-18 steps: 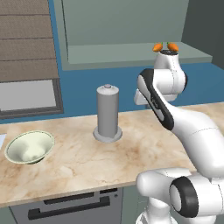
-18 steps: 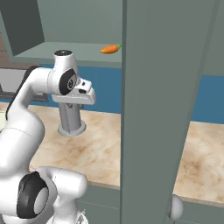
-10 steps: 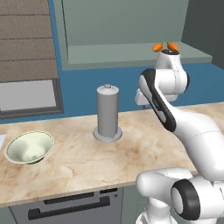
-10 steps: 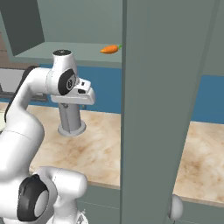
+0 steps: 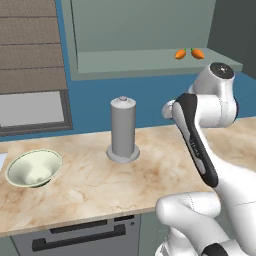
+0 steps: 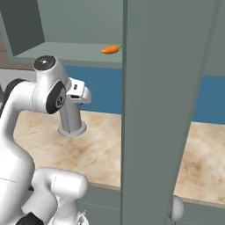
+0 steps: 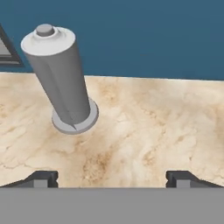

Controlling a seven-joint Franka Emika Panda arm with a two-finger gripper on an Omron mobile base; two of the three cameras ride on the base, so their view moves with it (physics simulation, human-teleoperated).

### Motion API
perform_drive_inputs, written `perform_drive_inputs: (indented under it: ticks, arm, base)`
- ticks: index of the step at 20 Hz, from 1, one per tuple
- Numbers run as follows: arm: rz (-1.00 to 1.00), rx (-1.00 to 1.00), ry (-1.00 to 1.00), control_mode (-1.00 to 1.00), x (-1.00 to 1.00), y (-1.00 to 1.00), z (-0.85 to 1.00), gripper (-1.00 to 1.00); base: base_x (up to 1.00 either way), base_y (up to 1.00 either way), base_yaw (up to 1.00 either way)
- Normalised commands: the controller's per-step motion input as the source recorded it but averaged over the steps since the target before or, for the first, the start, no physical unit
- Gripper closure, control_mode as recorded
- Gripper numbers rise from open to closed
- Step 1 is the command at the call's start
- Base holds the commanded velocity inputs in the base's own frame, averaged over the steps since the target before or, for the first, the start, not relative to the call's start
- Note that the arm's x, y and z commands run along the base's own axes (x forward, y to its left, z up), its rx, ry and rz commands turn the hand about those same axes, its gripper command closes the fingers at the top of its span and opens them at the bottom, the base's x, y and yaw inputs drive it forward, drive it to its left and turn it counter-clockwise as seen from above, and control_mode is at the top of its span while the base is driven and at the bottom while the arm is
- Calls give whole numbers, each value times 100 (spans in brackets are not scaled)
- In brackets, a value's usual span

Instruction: Pick the carrots from the cabinet and place them in one bowl. Pick the garlic from the sink and place it in the other bowl.

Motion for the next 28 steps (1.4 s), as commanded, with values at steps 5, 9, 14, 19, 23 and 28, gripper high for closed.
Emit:
perform_drive_inputs:
  ticks: [5,9,14,19,23,28]
  arm:
    - [-12,12,-31,-100,-5,-13,20,-100]
    - [-20,8,-8,-100,-8,-23,16,-100]
    - [-12,0,4,-100,-5,-2,38,-100]
    - [1,0,0,-100,-9,-3,57,-100]
    - [8,0,1,-100,-23,-11,67,-100]
    - [2,0,0,-100,-13,-5,60,-100]
  base:
    - [0,0,0]
    - [0,0,0]
    - [0,0,0]
    - [0,0,0]
    - [0,0,0]
    - [0,0,0]
